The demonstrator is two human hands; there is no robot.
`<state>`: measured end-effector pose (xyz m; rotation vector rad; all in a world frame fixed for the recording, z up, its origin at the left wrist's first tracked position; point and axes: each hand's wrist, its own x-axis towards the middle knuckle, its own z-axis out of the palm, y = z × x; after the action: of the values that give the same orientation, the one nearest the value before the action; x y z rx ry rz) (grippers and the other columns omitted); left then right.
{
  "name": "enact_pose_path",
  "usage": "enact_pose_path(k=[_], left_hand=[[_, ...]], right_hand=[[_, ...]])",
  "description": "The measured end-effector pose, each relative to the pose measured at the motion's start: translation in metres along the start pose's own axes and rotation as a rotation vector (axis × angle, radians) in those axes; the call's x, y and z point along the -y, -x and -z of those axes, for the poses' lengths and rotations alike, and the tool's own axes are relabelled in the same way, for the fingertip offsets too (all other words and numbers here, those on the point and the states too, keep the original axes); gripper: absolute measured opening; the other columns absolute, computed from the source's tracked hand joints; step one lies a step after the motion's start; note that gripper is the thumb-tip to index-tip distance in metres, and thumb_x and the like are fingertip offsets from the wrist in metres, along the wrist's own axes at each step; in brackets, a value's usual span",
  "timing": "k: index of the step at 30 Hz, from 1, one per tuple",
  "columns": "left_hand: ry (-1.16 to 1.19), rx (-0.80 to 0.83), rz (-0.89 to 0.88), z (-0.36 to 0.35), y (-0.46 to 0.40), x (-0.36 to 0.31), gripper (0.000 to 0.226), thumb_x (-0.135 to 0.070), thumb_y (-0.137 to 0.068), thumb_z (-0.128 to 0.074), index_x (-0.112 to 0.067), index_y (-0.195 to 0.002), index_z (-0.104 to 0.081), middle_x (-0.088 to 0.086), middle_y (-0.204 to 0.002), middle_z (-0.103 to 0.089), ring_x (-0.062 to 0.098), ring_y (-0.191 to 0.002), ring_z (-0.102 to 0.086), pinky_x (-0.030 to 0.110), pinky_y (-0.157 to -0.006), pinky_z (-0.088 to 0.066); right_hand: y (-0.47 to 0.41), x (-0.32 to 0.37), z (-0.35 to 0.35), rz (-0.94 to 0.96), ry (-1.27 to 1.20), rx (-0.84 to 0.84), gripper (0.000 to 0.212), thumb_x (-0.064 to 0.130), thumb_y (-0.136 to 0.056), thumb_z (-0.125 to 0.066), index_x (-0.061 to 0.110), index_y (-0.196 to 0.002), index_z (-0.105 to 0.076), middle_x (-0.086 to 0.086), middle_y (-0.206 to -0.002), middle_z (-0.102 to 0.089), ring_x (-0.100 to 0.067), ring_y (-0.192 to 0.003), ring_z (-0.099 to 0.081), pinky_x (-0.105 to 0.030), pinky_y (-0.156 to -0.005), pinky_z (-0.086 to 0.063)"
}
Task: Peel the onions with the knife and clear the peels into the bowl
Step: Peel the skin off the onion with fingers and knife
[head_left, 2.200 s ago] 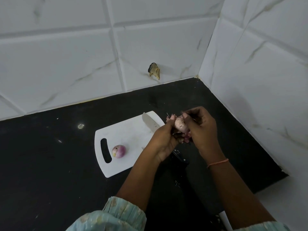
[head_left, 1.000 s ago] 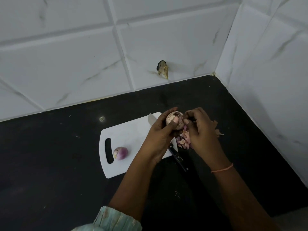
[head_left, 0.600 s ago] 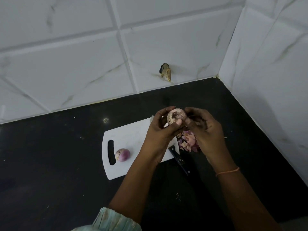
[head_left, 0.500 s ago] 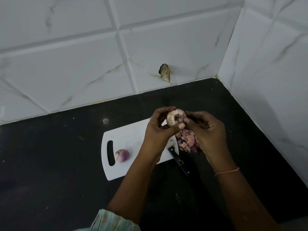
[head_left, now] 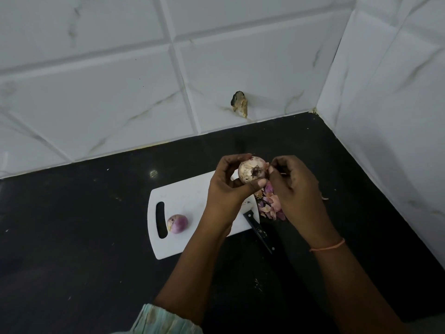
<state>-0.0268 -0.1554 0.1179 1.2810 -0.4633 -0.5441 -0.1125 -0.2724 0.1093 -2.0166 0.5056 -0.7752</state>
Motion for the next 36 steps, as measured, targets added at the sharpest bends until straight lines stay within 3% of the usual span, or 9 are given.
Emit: enact_pose_path(k=[3,6,8,11,17,22,27,30,36], left_hand=[[0.143,0.035,0.104,0.0,0.001,0.005,0.046,0.01,-0.084,-0.069,-0.007,-0.125,-0.056,0.014,-0.125,-0.064,0.026,-0.112,-0.067,0.033,-0.089,-0.056],[0.285,0.066,0.313,-0.004,0.0,0.004,0.037,-0.008,-0.099,-0.056,-0.008,-0.135,-0.05,0.016,-0.13,-0.063,0.025,-0.114,-0.066,0.032,-0.094,-0.055],[0.197,0.092,0.436,-0.008,-0.002,0.003,0.037,-0.023,-0.106,-0.041,-0.009,-0.139,-0.048,0.019,-0.129,-0.062,0.021,-0.106,-0.068,0.029,-0.083,-0.058],[0.138,0.047,0.474,-0.012,-0.003,0.006,0.047,-0.038,-0.107,-0.031,-0.007,-0.138,-0.05,0.008,-0.103,-0.069,0.005,-0.074,-0.069,0.02,-0.061,-0.053],[0.442,-0.068,0.503,-0.011,-0.004,-0.005,0.03,-0.027,-0.105,-0.039,-0.007,-0.11,-0.06,0.011,-0.09,-0.069,0.015,-0.065,-0.065,0.023,-0.055,-0.051],[0.594,-0.141,0.537,-0.007,-0.007,-0.001,0.047,-0.023,-0.101,-0.037,0.002,-0.14,-0.046,0.022,-0.122,-0.055,0.03,-0.086,-0.06,0.033,-0.063,-0.058],[0.57,-0.08,0.575,-0.003,-0.005,-0.001,0.045,-0.027,-0.103,-0.03,-0.004,-0.127,-0.06,0.017,-0.108,-0.067,0.029,-0.085,-0.064,0.03,-0.06,-0.057],[0.475,-0.036,0.561,-0.005,-0.005,0.0,0.038,-0.03,-0.104,-0.033,-0.005,-0.115,-0.06,0.01,-0.089,-0.067,0.019,-0.066,-0.058,0.023,-0.051,-0.05],[0.339,0.02,0.49,-0.012,0.001,-0.006,0.036,-0.032,-0.106,-0.038,-0.01,-0.099,-0.064,0.003,-0.072,-0.068,0.008,-0.054,-0.062,0.018,-0.048,-0.048]], right_hand=[[-0.003,0.001,0.0,-0.089,-0.042,0.012,0.012,0.018,-0.098,-0.052,0.021,-0.109,-0.056,0.002,-0.105,-0.061,-0.002,-0.096,-0.059,-0.007,-0.078,-0.047],[-0.003,0.004,0.001,-0.111,-0.105,0.01,0.011,0.018,-0.098,-0.052,0.024,-0.108,-0.056,0.003,-0.104,-0.062,0.0,-0.095,-0.06,-0.007,-0.078,-0.047],[-0.002,0.006,-0.001,-0.085,-0.085,0.022,0.012,0.019,-0.098,-0.053,0.021,-0.109,-0.056,0.003,-0.104,-0.061,-0.001,-0.096,-0.06,-0.007,-0.078,-0.047],[0.0,0.006,-0.005,-0.058,-0.045,0.054,0.016,0.021,-0.098,-0.054,0.017,-0.112,-0.056,0.001,-0.106,-0.061,-0.005,-0.098,-0.061,-0.009,-0.079,-0.049],[0.001,-0.008,0.0,-0.187,-0.077,-0.033,0.007,0.019,-0.099,-0.053,0.022,-0.105,-0.055,0.003,-0.1,-0.061,-0.002,-0.09,-0.06,-0.013,-0.074,-0.049],[0.002,-0.03,0.004,-0.399,-0.015,-0.155,0.012,0.019,-0.096,-0.058,0.017,-0.108,-0.057,0.012,-0.093,-0.059,0.002,-0.084,-0.058,-0.012,-0.07,-0.047],[0.005,-0.033,0.007,-0.477,0.107,-0.265,0.017,0.014,-0.087,-0.071,0.017,-0.097,-0.058,0.007,-0.09,-0.058,0.003,-0.078,-0.055,-0.012,-0.065,-0.042],[0.009,-0.024,0.007,-0.388,0.028,-0.215,0.016,0.011,-0.089,-0.068,0.024,-0.098,-0.063,0.014,-0.093,-0.063,0.003,-0.085,-0.061,-0.02,-0.078,-0.054],[0.008,0.008,0.002,-0.039,-0.199,0.043,0.024,0.021,-0.086,-0.073,0.023,-0.109,-0.068,0.007,-0.106,-0.068,-0.01,-0.102,-0.066,-0.024,-0.086,-0.054]])
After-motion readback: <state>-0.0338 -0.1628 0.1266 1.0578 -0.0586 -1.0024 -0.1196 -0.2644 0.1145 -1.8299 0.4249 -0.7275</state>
